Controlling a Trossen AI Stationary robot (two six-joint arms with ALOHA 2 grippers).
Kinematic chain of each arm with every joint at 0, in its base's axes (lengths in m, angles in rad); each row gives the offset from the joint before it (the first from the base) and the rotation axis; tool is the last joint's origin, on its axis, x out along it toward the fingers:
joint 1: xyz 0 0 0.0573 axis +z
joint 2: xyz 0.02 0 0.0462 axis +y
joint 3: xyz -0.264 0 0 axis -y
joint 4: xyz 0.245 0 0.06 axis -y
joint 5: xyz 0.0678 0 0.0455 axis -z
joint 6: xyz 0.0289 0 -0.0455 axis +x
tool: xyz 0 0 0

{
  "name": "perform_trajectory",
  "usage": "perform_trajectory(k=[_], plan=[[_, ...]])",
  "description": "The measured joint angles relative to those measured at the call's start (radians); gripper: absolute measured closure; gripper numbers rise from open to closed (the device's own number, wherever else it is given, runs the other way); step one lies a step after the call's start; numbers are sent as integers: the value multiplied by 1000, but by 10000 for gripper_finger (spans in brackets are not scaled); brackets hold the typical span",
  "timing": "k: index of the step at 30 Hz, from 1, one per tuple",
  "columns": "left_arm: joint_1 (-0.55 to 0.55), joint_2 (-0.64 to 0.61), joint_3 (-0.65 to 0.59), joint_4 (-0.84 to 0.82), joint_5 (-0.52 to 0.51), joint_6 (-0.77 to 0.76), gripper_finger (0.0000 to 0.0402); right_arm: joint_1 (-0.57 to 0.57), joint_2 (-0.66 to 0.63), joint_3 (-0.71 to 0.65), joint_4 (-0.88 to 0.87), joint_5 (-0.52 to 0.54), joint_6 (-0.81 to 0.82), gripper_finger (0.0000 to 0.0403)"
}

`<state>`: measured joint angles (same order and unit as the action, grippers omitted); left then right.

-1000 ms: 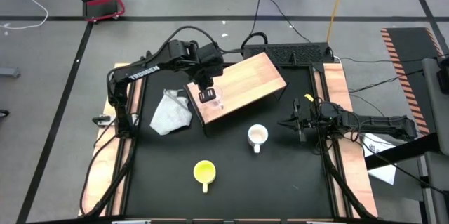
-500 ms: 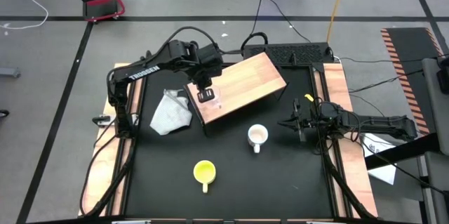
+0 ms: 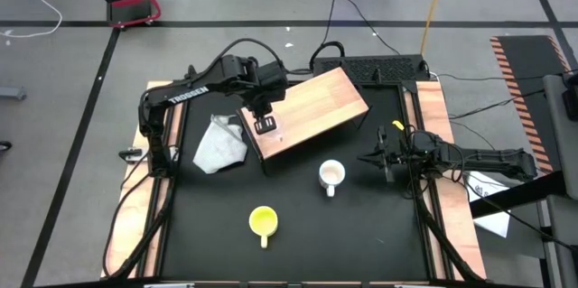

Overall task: Stack small to large cups/mugs on shelf
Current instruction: Put the transparent mug on the shelf

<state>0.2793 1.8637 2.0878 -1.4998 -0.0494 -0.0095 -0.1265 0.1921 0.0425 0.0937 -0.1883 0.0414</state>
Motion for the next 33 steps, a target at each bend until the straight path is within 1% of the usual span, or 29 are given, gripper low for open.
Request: perform_trajectory(k=[8, 11, 20, 28, 31, 33], plan=[[-2, 0, -20, 8, -2, 8, 402, 0, 0, 0, 0, 0, 0, 403], [-2, 0, -20, 9, 16, 4, 401, 0, 0, 0, 0, 0, 0, 403], [-2, 0, -23, 37, 31, -56, 402, 0, 0, 0, 0, 0, 1, 403], [-1, -10, -110, 73, 36, -45, 402, 0, 0, 0, 0, 0, 26, 403], [-3, 3, -122, 61, 49, -31, 402, 0, 0, 0, 0, 0, 25, 403], [-4, 7, -122, 81, 51, -26, 402, 0, 0, 0, 0, 0, 25, 403]])
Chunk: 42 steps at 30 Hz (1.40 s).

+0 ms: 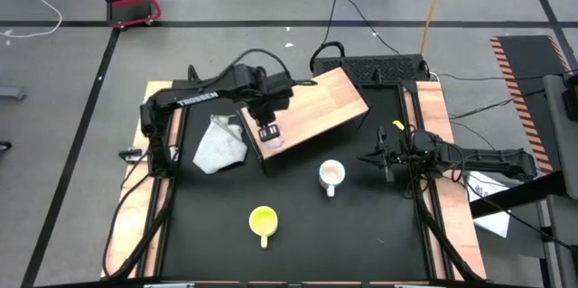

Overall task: Stack small to large cups/mugs on shelf
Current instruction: Put the transparent mug on the shelf

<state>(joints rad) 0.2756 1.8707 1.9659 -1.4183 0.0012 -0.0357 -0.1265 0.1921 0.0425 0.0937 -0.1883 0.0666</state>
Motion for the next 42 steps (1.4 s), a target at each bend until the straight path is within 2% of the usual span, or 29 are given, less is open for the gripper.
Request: perform_trajectory(k=[5, 11, 16, 30, 42], plan=[[1, -18, 3, 1, -79, 17, 401, 0, 0, 0, 0, 0, -2, 403], [-2, -27, 3, -6, -114, 32, 401, 0, 0, 0, 9, 0, -3, 403], [-18, -32, 3, -3, -217, 40, 401, 0, 0, 0, 8, 0, -3, 403], [-100, -37, 4, 1, -298, 22, 401, 0, 0, 0, 8, 0, -8, 403], [-156, -36, 4, 2, -315, -24, 401, 0, 0, 0, 7, 0, -7, 403]])
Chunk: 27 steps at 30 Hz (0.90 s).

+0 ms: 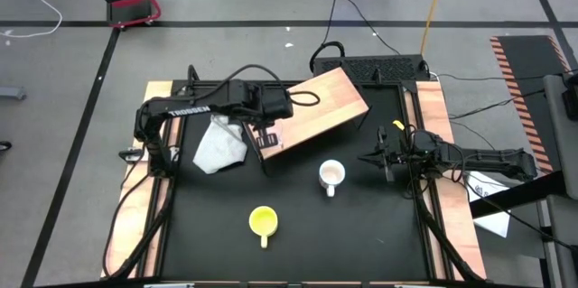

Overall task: Stack small to large cups/mugs on shelf
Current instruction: Put the transparent mug on the shelf

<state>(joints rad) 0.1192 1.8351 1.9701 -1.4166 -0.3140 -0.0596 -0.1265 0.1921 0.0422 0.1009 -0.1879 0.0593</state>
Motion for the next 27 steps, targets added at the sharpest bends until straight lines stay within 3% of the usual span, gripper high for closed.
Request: perform_trajectory(k=[11, 27], plan=[[-2, 0, 0, -1, -7, -22, 394, 0, 0, 0, 0, 0, 7, 403], [-32, 0, 0, -1, -10, 2, 308, 0, 0, 0, -1, 0, 7, 403]])
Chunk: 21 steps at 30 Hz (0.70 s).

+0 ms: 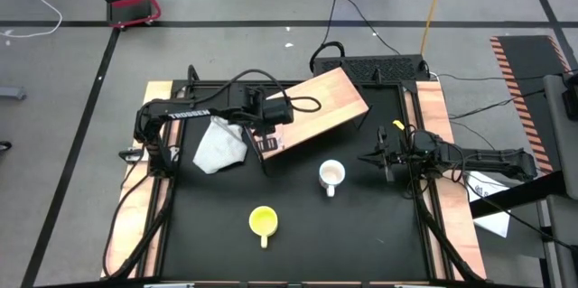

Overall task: Stack small to large cups/mugs on shelf
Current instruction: Put the transparent mug on the shelf, then put the yellow mug on the shelf

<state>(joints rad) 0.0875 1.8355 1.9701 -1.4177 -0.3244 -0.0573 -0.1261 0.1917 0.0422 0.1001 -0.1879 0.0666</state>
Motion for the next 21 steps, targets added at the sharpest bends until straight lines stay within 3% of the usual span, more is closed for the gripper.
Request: perform_trajectory(k=[8, 15, 18, 21], plan=[[1, -41, 0, 17, -24, 37, 281, 0, 0, 0, 0, 0, 0, 403], [0, -166, 0, 32, -50, 20, 277, 0, 0, 0, 0, 0, 0, 403], [-5, -229, 0, 28, -39, -6, 290, 0, 0, 0, 0, 0, -1, 403], [-42, -288, 0, 33, -67, -23, 335, 0, 0, 0, 0, 0, -1, 403]])
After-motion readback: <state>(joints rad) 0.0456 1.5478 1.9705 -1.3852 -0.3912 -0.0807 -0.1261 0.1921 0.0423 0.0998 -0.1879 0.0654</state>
